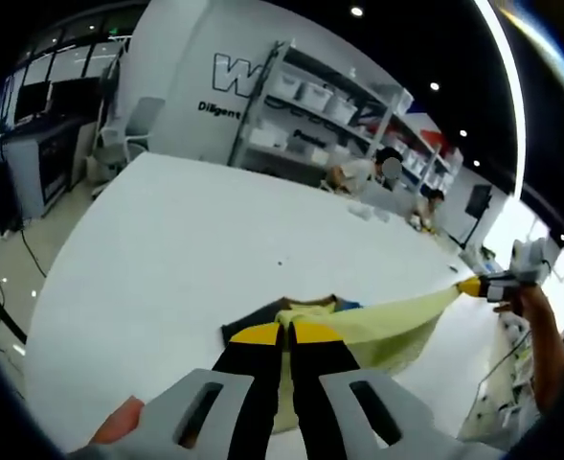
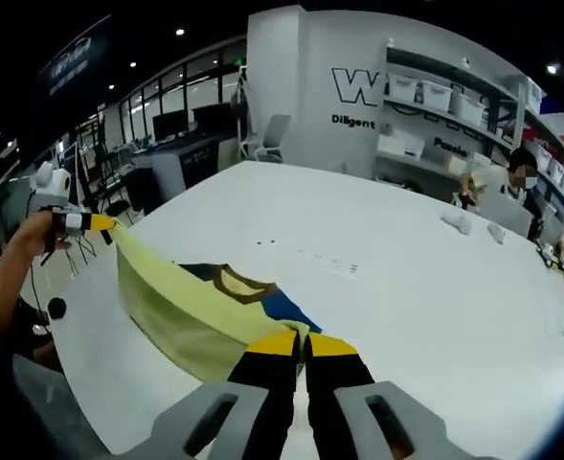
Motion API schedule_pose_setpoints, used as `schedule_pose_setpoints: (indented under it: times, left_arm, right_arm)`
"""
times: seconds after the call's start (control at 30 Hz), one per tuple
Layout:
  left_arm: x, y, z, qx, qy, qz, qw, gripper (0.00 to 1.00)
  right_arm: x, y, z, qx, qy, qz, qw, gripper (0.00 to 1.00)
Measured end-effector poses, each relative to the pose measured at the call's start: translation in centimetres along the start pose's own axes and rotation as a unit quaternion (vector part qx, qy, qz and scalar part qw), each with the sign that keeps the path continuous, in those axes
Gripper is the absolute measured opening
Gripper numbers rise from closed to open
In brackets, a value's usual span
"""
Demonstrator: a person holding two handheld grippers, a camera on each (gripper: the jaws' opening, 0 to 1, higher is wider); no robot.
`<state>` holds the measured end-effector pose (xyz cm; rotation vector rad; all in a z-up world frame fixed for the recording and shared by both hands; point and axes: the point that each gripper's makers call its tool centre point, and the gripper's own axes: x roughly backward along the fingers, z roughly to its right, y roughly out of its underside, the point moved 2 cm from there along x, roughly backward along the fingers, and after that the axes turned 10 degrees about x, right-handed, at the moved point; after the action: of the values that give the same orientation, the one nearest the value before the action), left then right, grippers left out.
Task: Fold the garment on the visible template until the final outline fits inside the template.
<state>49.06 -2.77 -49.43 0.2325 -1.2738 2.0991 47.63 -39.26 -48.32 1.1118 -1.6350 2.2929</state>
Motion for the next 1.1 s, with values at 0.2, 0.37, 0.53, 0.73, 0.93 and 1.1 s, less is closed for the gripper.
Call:
schedule_pose_setpoints:
  times: [0.2,0.37,0.53,0.73,0.93,1.1]
  left_arm:
    - [-1.6,-0.9,-0.5,0.001,-0.003,0.002,1.0,0.0]
    - [-2.7,-1.2,-1.0,0.005,-0.005,0.0,1.0,0.0]
    - [-3.8,-1.2,-1.5,0.007,-0.008,-0.002,0.9999,0.0]
    - [-5.1,-1.1,-2.1,0.012,-0.011,-0.005,0.9998,0.0]
    - [-6.5,-1.2,-2.7,0.018,-0.014,-0.003,0.9997,0.0]
    - [-7.9,-1.2,-3.3,0.029,-0.016,0.002,0.9994,0.0]
  right_arm:
    - [-1.7,-0.8,0.9,0.0,-0.001,-0.001,1.0,0.0]
    - [-2.9,-1.1,1.5,-0.001,-0.002,-0.002,1.0,0.0]
    - [-4.2,-1.0,2.0,0.002,-0.001,-0.005,1.0,0.0]
    - [-5.6,-0.8,2.5,-0.002,-0.001,-0.005,1.0,0.0]
    - [-7.2,-0.7,3.3,-0.008,0.0,-0.002,1.0,0.0]
    - [-8.5,-0.6,3.9,-0.01,0.002,0.0,0.9999,0.0]
